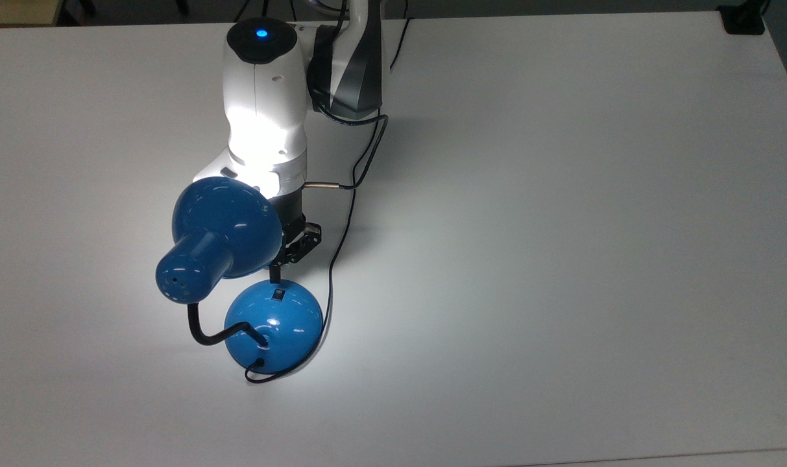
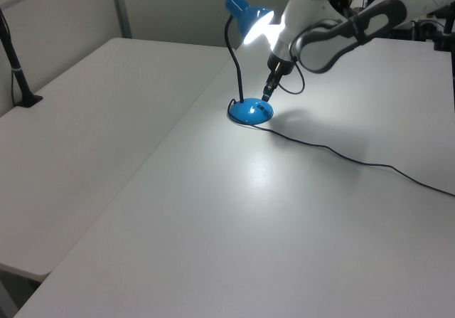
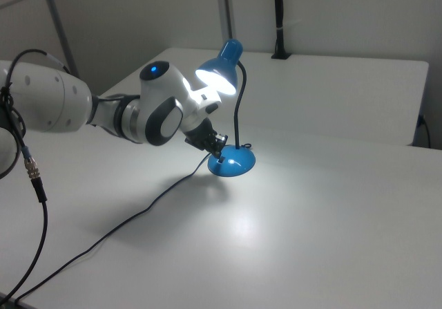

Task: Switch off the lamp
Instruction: 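Lower the gripper onto the switch on the lamp base and press it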

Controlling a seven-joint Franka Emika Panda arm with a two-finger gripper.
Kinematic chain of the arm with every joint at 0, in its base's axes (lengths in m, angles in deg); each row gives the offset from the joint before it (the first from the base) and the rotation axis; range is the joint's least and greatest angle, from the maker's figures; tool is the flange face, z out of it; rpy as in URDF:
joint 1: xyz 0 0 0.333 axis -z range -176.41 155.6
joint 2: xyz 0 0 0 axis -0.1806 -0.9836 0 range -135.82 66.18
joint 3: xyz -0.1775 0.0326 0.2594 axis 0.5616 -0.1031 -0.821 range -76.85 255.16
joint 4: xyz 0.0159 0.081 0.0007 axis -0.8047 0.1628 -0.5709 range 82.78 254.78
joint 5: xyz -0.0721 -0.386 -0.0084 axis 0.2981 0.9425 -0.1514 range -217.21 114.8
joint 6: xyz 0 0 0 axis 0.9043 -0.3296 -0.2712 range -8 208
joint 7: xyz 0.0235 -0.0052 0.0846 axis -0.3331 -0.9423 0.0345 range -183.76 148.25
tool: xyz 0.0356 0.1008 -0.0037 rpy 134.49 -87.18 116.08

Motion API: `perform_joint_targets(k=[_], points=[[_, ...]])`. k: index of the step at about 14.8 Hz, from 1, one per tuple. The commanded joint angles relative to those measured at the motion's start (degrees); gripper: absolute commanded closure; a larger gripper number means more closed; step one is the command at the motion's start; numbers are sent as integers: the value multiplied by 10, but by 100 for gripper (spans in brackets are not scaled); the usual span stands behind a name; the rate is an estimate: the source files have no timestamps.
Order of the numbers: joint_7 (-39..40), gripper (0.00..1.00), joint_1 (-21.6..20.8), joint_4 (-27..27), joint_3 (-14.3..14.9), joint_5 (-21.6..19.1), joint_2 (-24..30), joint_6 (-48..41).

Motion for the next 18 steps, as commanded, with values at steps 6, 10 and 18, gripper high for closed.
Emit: perform_joint_targets(k=[6,10,18], points=[[30,100,16,89,-9,-8,52,68],[25,100,20,65,-13,-9,31,69],[-2,100,14,40,-18,-9,-4,71]])
